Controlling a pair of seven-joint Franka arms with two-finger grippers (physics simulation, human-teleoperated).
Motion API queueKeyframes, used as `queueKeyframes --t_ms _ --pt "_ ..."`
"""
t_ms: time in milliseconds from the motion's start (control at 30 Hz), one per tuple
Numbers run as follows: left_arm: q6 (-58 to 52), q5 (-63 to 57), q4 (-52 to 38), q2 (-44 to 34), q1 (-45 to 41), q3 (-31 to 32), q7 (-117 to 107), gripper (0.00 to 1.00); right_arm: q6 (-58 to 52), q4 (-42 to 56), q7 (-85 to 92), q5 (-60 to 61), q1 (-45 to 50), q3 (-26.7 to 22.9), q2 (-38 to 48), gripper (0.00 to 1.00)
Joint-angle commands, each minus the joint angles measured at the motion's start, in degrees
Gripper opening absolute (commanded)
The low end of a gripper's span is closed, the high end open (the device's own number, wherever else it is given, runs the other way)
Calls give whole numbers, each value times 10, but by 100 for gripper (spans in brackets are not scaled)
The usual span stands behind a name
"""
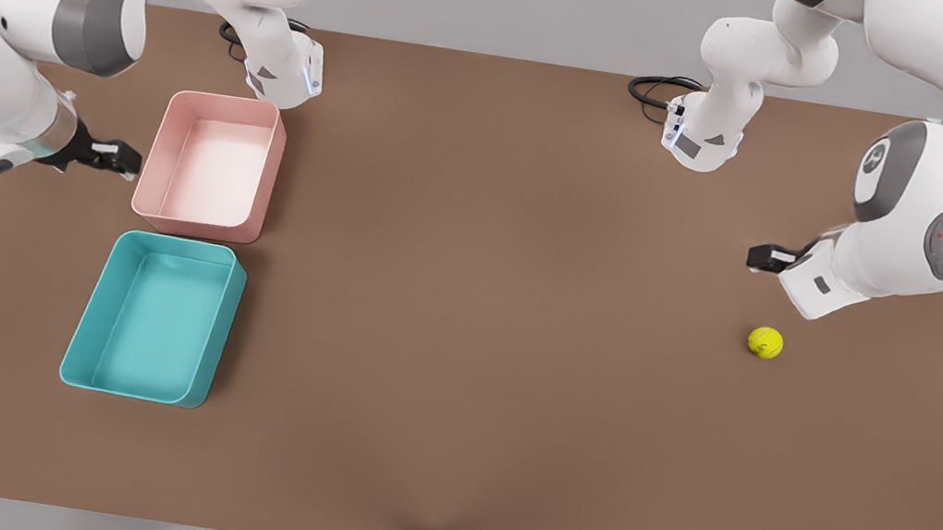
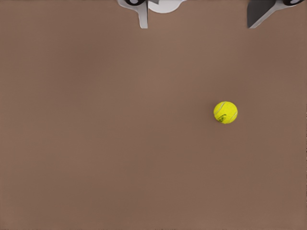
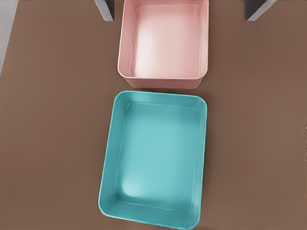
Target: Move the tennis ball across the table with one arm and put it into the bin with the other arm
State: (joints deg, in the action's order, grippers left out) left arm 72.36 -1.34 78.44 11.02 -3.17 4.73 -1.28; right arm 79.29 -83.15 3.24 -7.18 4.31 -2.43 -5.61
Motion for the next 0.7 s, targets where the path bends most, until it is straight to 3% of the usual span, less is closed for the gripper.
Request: queueKeyframes --t_ms 0,133,167,200,300,433,500,667 --pt "24 -2 0 -1 -1 -2 37 100 49 -1 13 0 2 0 2 100" --pt "23 21 -1 19 33 -2 59 100 46 -10 -8 8 11 0 -5 100" --pt "29 33 2 29 53 -3 144 49 44 -11 -8 12 11 0 -5 100" --pt "43 25 12 51 60 -14 206 21 43 -18 -8 17 11 1 -2 100" --pt "278 12 90 114 101 -26 683 21 43 -11 -6 29 2 -6 -13 100" --pt "405 16 185 144 161 -45 1242 21 14 4 -9 28 -4 -13 -9 100" --pt "509 16 247 144 180 -60 1351 21 13 11 -6 27 -5 -20 -13 100" --pt "589 -9 341 144 180 -88 1436 21 13 9 -2 27 -7 -24 -14 100"
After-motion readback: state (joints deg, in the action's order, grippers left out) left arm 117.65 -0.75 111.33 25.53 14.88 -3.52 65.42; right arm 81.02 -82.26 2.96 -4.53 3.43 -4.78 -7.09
